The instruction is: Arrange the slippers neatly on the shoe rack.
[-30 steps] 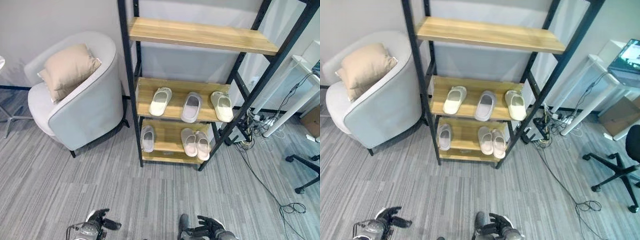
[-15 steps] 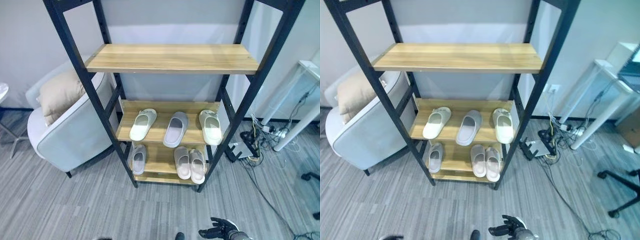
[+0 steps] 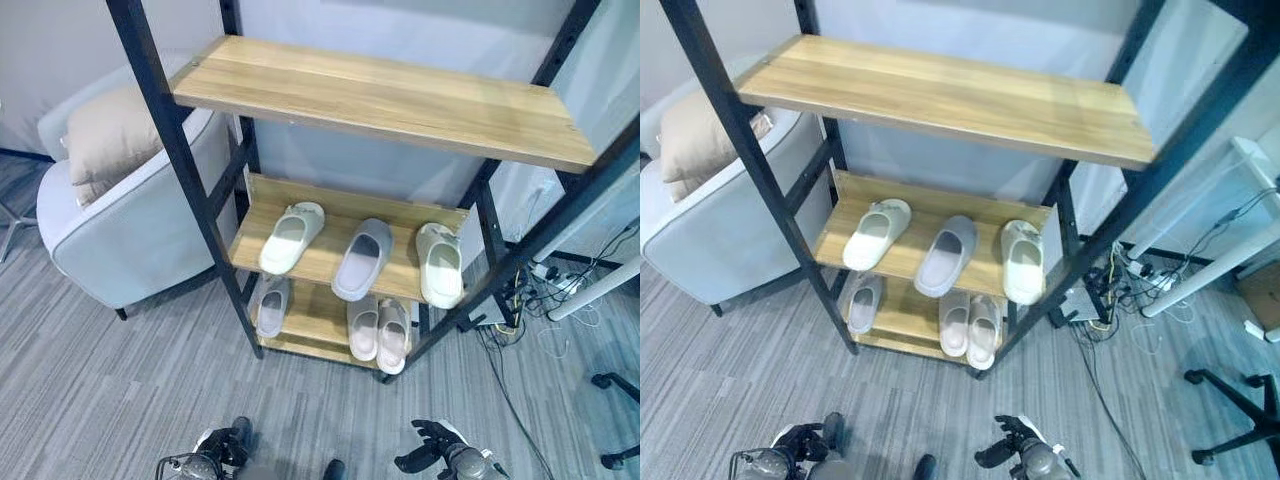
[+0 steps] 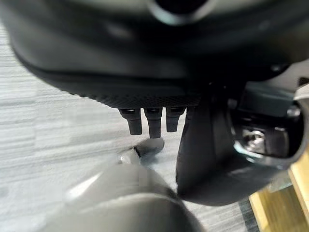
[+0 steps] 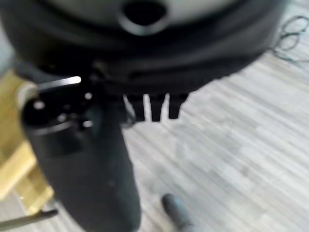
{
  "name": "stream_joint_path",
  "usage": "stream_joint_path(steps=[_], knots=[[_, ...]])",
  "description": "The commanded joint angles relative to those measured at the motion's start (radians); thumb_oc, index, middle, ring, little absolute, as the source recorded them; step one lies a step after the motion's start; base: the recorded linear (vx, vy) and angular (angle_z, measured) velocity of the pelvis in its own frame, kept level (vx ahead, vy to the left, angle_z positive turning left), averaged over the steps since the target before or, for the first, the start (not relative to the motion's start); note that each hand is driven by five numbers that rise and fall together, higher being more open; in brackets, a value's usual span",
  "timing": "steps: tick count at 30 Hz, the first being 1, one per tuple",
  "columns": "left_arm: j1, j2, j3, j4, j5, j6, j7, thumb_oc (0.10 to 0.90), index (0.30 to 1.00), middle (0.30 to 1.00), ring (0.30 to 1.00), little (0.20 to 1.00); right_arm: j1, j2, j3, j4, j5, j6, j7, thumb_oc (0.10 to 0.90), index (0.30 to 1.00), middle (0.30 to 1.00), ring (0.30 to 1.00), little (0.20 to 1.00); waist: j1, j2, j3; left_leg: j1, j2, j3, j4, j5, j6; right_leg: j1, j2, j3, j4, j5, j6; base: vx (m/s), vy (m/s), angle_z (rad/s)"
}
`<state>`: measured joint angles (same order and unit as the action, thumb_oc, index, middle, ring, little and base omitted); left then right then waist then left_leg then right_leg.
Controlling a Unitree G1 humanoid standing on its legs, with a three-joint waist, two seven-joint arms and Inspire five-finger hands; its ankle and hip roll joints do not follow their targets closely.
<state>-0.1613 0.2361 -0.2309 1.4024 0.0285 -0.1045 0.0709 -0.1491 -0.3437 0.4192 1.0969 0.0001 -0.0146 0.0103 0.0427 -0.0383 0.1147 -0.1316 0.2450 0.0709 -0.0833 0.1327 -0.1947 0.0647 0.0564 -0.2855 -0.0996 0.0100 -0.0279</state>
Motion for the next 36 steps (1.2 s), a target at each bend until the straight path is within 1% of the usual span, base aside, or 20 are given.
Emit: stream_joint_path(steps=[1, 2, 3, 4, 6, 7, 8, 10, 12, 13, 15, 20, 23, 25, 27, 29, 31, 32, 34, 36], knots=[[0.087, 0.045, 0.039, 0.066, 0.047, 0.009, -0.013, 0.8, 0.9, 0.9, 0.9, 0.9, 0.055, -0.089, -0.077, -0.29, 0.0, -0.128, -0.024, 0.8, 0.9, 0.9, 0.9, 0.9, 0.001, -0.08, -0.017, -0.006, -0.06, 0.017, 0.016, -0.031, 0.104, 0.053, -0.218, 0.088, 0.065, -0.097, 0.156, 0.1, 0.402, -0.4], [0.088, 0.048, 0.05, 0.073, 0.052, 0.008, -0.003, 0.8, 0.9, 0.9, 0.9, 0.9, 0.1, -0.082, -0.096, -0.333, -0.009, -0.144, -0.037, 0.8, 0.9, 0.9, 0.9, 0.9, -0.012, -0.09, -0.012, 0.009, -0.075, 0.045, 0.026, -0.054, 0.119, 0.035, -0.246, 0.106, 0.082, -0.076, 0.173, 0.05, 0.269, -0.4], [0.088, 0.048, 0.05, 0.073, 0.052, 0.008, -0.003, 0.8, 0.9, 0.9, 0.9, 0.9, 0.1, -0.082, -0.096, -0.333, -0.009, -0.144, -0.037, 0.8, 0.9, 0.9, 0.9, 0.9, -0.011, -0.09, -0.015, 0.005, -0.074, 0.045, 0.027, -0.053, 0.119, 0.032, -0.246, 0.107, 0.082, -0.075, 0.173, 0.03, 0.35, -0.6], [0.077, 0.059, 0.058, 0.06, 0.054, 0.006, 0.008, 0.8, 0.9, 0.9, 0.9, 0.9, 0.114, -0.066, -0.105, -0.378, -0.042, -0.151, -0.051, 0.8, 0.9, 0.9, 0.9, 0.9, -0.024, -0.096, -0.013, 0.015, -0.1, 0.08, 0.045, -0.087, 0.143, -0.007, -0.293, 0.107, 0.12, -0.028, 0.198, 0.02, 0.326, -0.7], [0.059, 0.081, 0.074, 0.036, 0.037, 0.005, 0.019, 0.8, 0.9, 0.9, 0.9, 0.9, 0.128, -0.077, -0.126, -0.48, -0.103, -0.152, -0.082, 0.8, 0.9, 0.9, 0.9, 0.9, -0.034, -0.098, -0.006, 0.019, -0.122, 0.095, 0.056, -0.108, 0.165, -0.046, -0.321, 0.116, 0.185, 0.006, 0.204, 0.03, 0.3, -0.51], [0.059, 0.081, 0.073, 0.035, 0.037, 0.006, 0.018, 0.8, 0.9, 0.9, 0.9, 0.9, 0.129, -0.077, -0.126, -0.482, -0.104, -0.151, -0.082, 0.8, 0.9, 0.9, 0.9, 0.9, -0.033, -0.098, -0.006, 0.019, -0.122, 0.096, 0.056, -0.108, 0.166, -0.048, -0.322, 0.117, 0.187, 0.005, 0.204, 0.07, 0.243, -0.27], [0.048, 0.104, 0.102, 0.012, 0.017, -0.001, 0.029, 0.8, 0.9, 0.9, 0.9, 0.9, 0.18, -0.118, -0.188, -0.667, -0.198, -0.157, -0.137, 0.8, 0.9, 0.9, 0.9, 0.9, -0.055, -0.094, -0.002, 0.048, -0.14, 0.101, 0.044, -0.124, 0.178, -0.07, -0.315, 0.135, 0.215, 0.02, 0.196, 0.11, 0.227, -0.08], [0.04, 0.122, 0.13, -0.002, 0.001, -0.015, 0.041, 0.8, 0.9, 0.9, 0.9, 0.9, 0.292, -0.154, -0.284, -0.91, -0.259, -0.183, -0.16, 0.8, 0.9, 0.9, 0.9, 0.9, -0.085, -0.085, -0.001, 0.074, -0.155, 0.1, 0.03, -0.134, 0.186, -0.106, -0.278, 0.151, 0.197, 0.006, 0.182, 0.13, 0.221, 0.06], [0.038, 0.123, 0.144, -0.008, -0.007, -0.027, 0.041, 0.8, 0.9, 0.9, 0.9, 0.9, 0.36, -0.156, -0.338, -1.044, -0.273, -0.207, -0.165, 0.8, 0.9, 0.9, 0.9, 0.9, -0.104, -0.079, 0.0, 0.077, -0.165, 0.099, 0.028, -0.136, 0.192, -0.13, -0.257, 0.154, 0.168, 0.0, 0.182, 0.06, 0.097, -0.02], [0.039, 0.122, 0.142, -0.008, -0.007, -0.027, 0.041, 0.8, 0.9, 0.9, 0.9, 0.9, 0.367, -0.157, -0.342, -1.053, -0.273, -0.204, -0.162, 0.8, 0.9, 0.9, 0.9, 0.9, -0.103, -0.078, -0.001, 0.078, -0.164, 0.098, 0.028, -0.137, 0.191, -0.129, -0.256, 0.153, 0.168, -0.001, 0.181, 0.07, 0.081, -0.07], [0.045, 0.104, 0.154, -0.011, -0.013, -0.036, 0.029, 0.8, 0.9, 0.9, 0.9, 0.9, 0.437, -0.157, -0.403, -1.211, -0.284, -0.228, -0.157, 0.8, 0.9, 0.9, 0.9, 0.9, -0.119, -0.078, -0.006, 0.086, -0.182, 0.086, 0.027, -0.146, 0.199, -0.115, -0.243, 0.164, 0.117, 0.008, 0.195, 0.08, 0.046, 0.11], [0.088, 0.067, 0.17, 0.007, -0.009, -0.036, 0.003, 0.8, 0.9, 0.9, 0.9, 0.9, 0.419, -0.196, -0.463, -1.366, -0.333, -0.246, -0.171, 0.8, 0.9, 0.9, 0.9, 0.9, -0.107, -0.081, -0.039, 0.103, -0.189, 0.087, -0.002, -0.15, 0.197, -0.089, -0.245, 0.166, 0.054, 0.029, 0.204, 0.06, -0.004, 0.15], [0.103, 0.049, 0.158, 0.013, 0.01, -0.034, -0.006, 0.8, 0.9, 0.9, 0.9, 0.9, 0.38, -0.223, -0.471, -1.354, -0.344, -0.24, -0.18, 0.8, 0.9, 0.9, 0.9, 0.9, -0.098, -0.082, -0.051, 0.105, -0.188, 0.083, -0.004, -0.153, 0.195, -0.076, -0.245, 0.156, 0.03, 0.033, 0.204, 0.05, -0.024, -0.03], [0.129, 0.023, 0.12, 0.016, 0.04, -0.03, -0.013, 0.8, 0.9, 0.9, 0.9, 0.9, 0.271, -0.252, -0.467, -1.258, -0.332, -0.224, -0.215, 0.8, 0.9, 0.9, 0.9, 0.9, -0.076, -0.081, -0.061, 0.104, -0.188, 0.078, -0.004, -0.153, 0.191, -0.063, -0.248, 0.129, 0.013, 0.038, 0.206, 0.06, -0.034, 0.01], [0.132, 0.02, 0.117, 0.018, 0.043, -0.029, -0.015, 0.8, 0.9, 0.9, 0.9, 0.9, 0.225, -0.265, -0.457, -1.217, -0.335, -0.22, -0.235, 0.8, 0.9, 0.9, 0.9, 0.9, -0.072, -0.081, -0.062, 0.102, -0.187, 0.076, -0.004, -0.153, 0.19, -0.061, -0.248, 0.125, 0.012, 0.035, 0.206, 0.04, -0.024, 0.05], [0.138, 0.02, 0.096, 0.019, 0.065, -0.028, -0.019, 0.8, 0.9, 0.9, 0.9, 0.9, 0.121, -0.329, -0.454, -1.092, -0.398, -0.188, -0.295, 0.8, 0.9, 0.9, 0.9, 0.9, -0.053, -0.081, -0.064, 0.1, -0.186, 0.068, -0.004, -0.152, 0.182, -0.055, -0.248, 0.111, 0.012, 0.03, 0.205, 0.07, -0.038, 0.08], [0.136, 0.02, 0.09, 0.018, 0.08, -0.028, -0.019, 0.8, 0.9, 0.9, 0.9, 0.9, 0.103, -0.349, -0.454, -1.062, -0.416, -0.186, -0.305, 0.8, 0.9, 0.9, 0.9, 0.9, -0.051, -0.08, -0.063, 0.099, -0.185, 0.065, -0.004, -0.154, 0.181, -0.054, -0.248, 0.105, 0.012, 0.027, 0.205, 0.05, -0.026, 0.11], [0.13, 0.027, 0.058, 0.013, 0.098, -0.032, -0.017, 0.8, 0.9, 0.9, 0.9, 0.9, 0.011, -0.368, -0.409, -0.922, -0.374, -0.178, -0.323, 0.8, 0.9, 0.9, 0.9, 0.9, -0.038, -0.08, -0.065, 0.1, -0.185, 0.061, -0.004, -0.153, 0.178, -0.052, -0.25, 0.095, 0.012, 0.027, 0.204, 0.06, -0.025, 0.16], [0.115, 0.049, 0.044, 0.017, 0.091, -0.031, -0.011, 0.8, 0.9, 0.9, 0.9, 0.9, -0.103, -0.379, -0.34, -0.802, -0.274, -0.185, -0.318, 0.8, 0.9, 0.9, 0.9, 0.9, -0.023, -0.08, -0.061, 0.1, -0.186, 0.058, -0.004, -0.152, 0.174, -0.05, -0.251, 0.09, 0.012, 0.025, 0.202, 0.07, -0.022, 0.16], [0.114, 0.056, 0.051, 0.019, 0.083, -0.03, -0.01, 0.8, 0.9, 0.9, 0.9, 0.9, -0.129, -0.39, -0.323, -0.777, -0.266, -0.186, -0.316, 0.8, 0.9, 0.9, 0.9, 0.9, -0.02, -0.08, -0.061, 0.101, -0.186, 0.057, -0.004, -0.153, 0.173, -0.048, -0.252, 0.088, 0.012, 0.023, 0.202, 0.04, -0.007, 0.1]])
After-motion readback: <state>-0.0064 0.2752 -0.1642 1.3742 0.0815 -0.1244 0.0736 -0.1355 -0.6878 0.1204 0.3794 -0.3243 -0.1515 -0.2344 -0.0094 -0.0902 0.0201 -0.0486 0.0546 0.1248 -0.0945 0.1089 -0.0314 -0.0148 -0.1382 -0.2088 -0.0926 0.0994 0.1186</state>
